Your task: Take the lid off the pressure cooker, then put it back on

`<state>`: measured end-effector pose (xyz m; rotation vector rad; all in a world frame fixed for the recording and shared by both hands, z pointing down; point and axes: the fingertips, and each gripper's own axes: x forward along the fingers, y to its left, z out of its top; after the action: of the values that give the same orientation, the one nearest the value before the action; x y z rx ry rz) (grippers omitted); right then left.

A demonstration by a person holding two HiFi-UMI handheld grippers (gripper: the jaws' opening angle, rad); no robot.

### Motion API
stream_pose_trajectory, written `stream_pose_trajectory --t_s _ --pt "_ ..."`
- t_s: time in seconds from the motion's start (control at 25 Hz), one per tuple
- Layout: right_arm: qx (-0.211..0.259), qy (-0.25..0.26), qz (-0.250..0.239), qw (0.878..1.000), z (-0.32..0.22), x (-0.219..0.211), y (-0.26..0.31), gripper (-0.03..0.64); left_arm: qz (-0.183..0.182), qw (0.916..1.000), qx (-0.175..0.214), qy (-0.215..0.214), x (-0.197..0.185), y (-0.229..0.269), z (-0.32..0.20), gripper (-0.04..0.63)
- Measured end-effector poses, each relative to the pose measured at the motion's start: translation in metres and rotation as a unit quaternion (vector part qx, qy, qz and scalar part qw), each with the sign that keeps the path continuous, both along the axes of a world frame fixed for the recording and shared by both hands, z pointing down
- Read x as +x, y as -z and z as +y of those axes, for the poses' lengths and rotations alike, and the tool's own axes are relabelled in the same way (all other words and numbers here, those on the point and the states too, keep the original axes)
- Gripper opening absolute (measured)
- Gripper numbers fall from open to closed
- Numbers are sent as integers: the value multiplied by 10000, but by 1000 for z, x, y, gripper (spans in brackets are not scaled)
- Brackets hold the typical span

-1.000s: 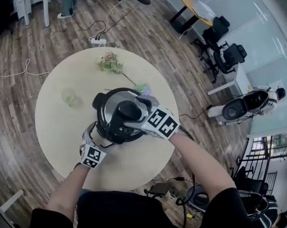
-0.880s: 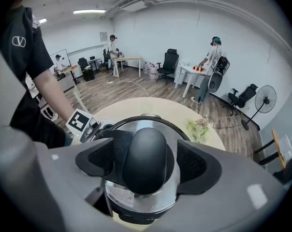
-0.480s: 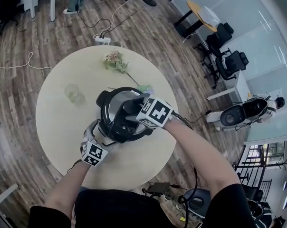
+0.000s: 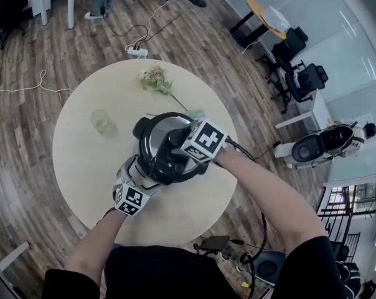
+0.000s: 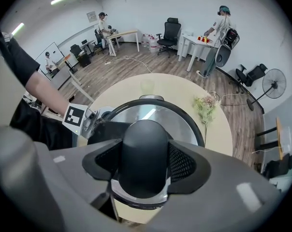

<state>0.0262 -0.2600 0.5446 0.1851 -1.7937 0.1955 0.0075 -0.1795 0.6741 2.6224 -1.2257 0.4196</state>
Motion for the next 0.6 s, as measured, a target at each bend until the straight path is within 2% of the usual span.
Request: stream_pose_trajectory --t_s 0.6 --pt "-54 -584 648 9962 -3 0 -2 285 -58 10000 -73 3 -2 1 1 589"
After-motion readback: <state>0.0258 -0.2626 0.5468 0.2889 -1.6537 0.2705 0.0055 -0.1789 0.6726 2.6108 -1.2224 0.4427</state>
